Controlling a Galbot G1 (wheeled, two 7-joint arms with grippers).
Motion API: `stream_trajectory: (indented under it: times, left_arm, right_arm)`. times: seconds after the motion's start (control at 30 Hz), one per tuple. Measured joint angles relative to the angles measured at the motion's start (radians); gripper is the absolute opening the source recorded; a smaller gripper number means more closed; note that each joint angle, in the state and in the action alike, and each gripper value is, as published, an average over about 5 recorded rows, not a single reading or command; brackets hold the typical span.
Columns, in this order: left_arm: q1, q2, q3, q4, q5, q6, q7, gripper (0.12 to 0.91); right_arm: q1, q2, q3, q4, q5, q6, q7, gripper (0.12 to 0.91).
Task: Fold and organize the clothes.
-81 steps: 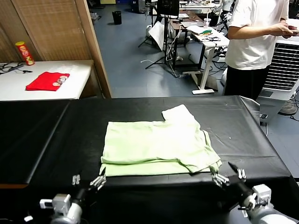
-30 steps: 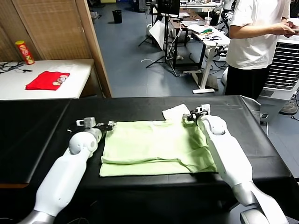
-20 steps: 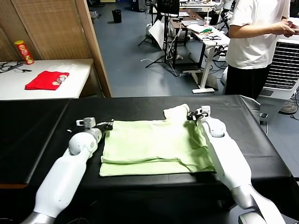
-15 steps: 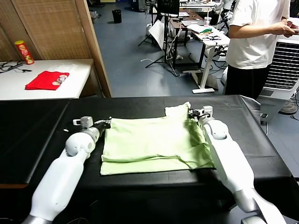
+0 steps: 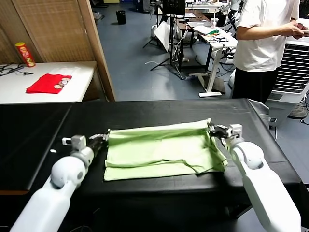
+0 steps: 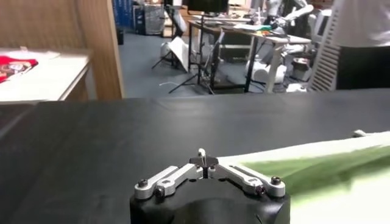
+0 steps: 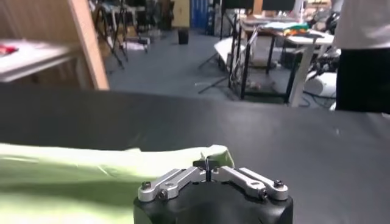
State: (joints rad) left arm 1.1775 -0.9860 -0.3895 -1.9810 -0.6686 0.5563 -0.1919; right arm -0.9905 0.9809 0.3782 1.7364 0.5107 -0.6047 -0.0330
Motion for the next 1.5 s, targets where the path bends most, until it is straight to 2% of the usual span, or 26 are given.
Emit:
stream_trajectory:
  times: [0.2,0.6,0.67,0.73,0.83,0.97,1.1,1.2,1.27,1.5]
  left_arm:
    - [0.112,0.000,-0.028,-0.099,0.048,0.008,-0.015,0.129]
    - [0.255,-0.014,-0.053,-0.174,0.147,0.024,-0.019,0.129]
    - [0.268,-0.017,-0.051,-0.178,0.159,0.036,-0.019,0.129]
    - [0.279,-0.023,-0.049,-0.181,0.173,0.051,-0.019,0.132]
    - [0.295,-0.029,-0.049,-0.188,0.190,0.070,-0.018,0.205]
    - [0.309,-0.028,-0.062,-0.202,0.190,0.085,-0.019,0.423]
    - [0.295,-0.032,-0.085,-0.203,0.151,0.076,-0.023,0.641]
    - [0.259,-0.046,-0.094,-0.182,0.105,0.055,-0.029,0.760]
    - [0.224,-0.057,-0.091,-0.158,0.077,0.044,-0.030,0.788]
    - [0.111,-0.090,-0.058,-0.049,0.023,0.039,-0.022,0.798]
  right_arm:
    - [-0.052,-0.036,0.008,0.064,0.005,-0.059,0.025,0.122]
    - [-0.100,-0.052,0.012,0.112,0.015,-0.078,0.013,0.122]
    - [-0.112,-0.056,0.019,0.125,0.029,-0.083,0.007,0.138]
    - [-0.126,-0.061,0.028,0.141,0.044,-0.092,0.005,0.205]
    - [-0.151,-0.071,0.051,0.175,0.066,-0.109,0.005,0.362]
    - [-0.173,-0.073,0.095,0.216,0.084,-0.108,0.012,0.563]
    - [-0.155,-0.051,0.121,0.208,0.060,-0.046,0.043,0.744]
    - [-0.114,-0.021,0.116,0.164,0.016,0.004,0.046,0.791]
    - [-0.077,0.003,0.101,0.120,-0.012,0.017,0.041,0.796]
    - [0.044,0.084,0.019,-0.025,-0.065,0.003,0.029,0.798]
